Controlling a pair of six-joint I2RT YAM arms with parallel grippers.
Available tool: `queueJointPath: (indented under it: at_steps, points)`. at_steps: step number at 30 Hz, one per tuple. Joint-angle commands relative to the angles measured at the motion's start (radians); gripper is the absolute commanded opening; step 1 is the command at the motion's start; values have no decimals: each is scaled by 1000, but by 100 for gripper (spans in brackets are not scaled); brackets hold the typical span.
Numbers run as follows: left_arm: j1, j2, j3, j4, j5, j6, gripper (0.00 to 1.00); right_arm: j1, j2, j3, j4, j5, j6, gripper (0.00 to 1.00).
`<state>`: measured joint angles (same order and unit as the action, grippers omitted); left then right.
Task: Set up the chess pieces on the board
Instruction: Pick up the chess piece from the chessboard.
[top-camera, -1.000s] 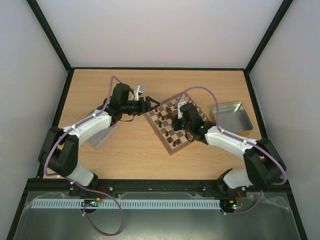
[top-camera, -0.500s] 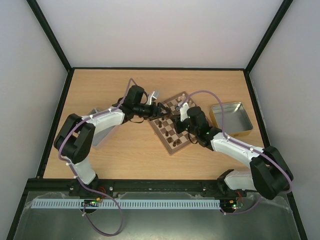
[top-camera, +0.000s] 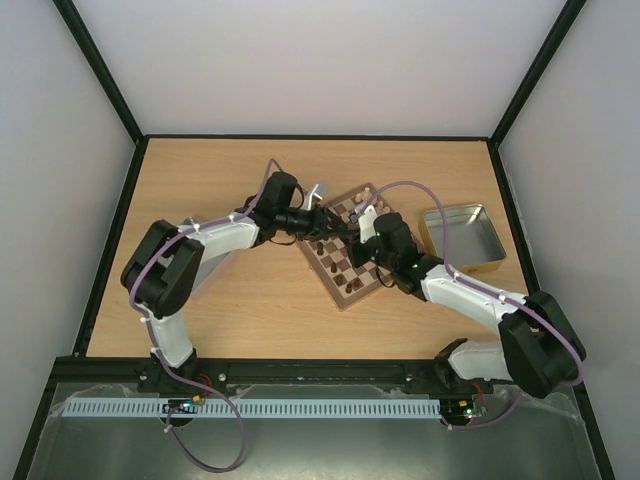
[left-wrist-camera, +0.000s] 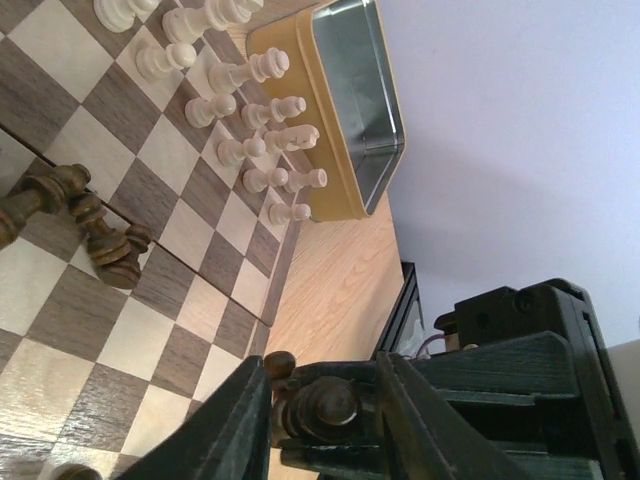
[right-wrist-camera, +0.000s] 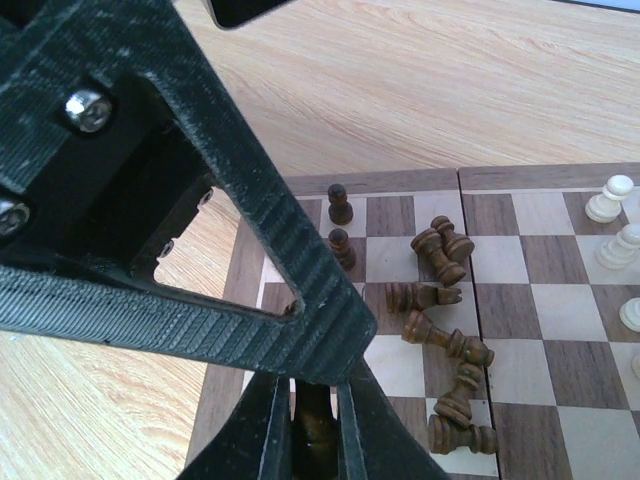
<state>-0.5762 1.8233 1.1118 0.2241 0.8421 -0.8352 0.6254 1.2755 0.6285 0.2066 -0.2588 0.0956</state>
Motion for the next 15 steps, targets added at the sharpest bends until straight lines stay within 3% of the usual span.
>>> queueJointPath:
  at_steps: [1, 7, 10, 15]
  points:
    - [-14, 13, 0, 34, 36, -24, 27, -5, 7, 0, 41, 44, 2, 2]
    - [-16, 19, 2, 47, 12, -28, 7, -7, 11, 3, 25, 69, 49, 9]
    - [-15, 15, 5, 48, -17, -14, 6, -12, 31, 41, -56, 61, 121, 26]
    - [-15, 1, 18, 31, -97, 68, 6, -12, -34, 8, -75, 43, 248, 45]
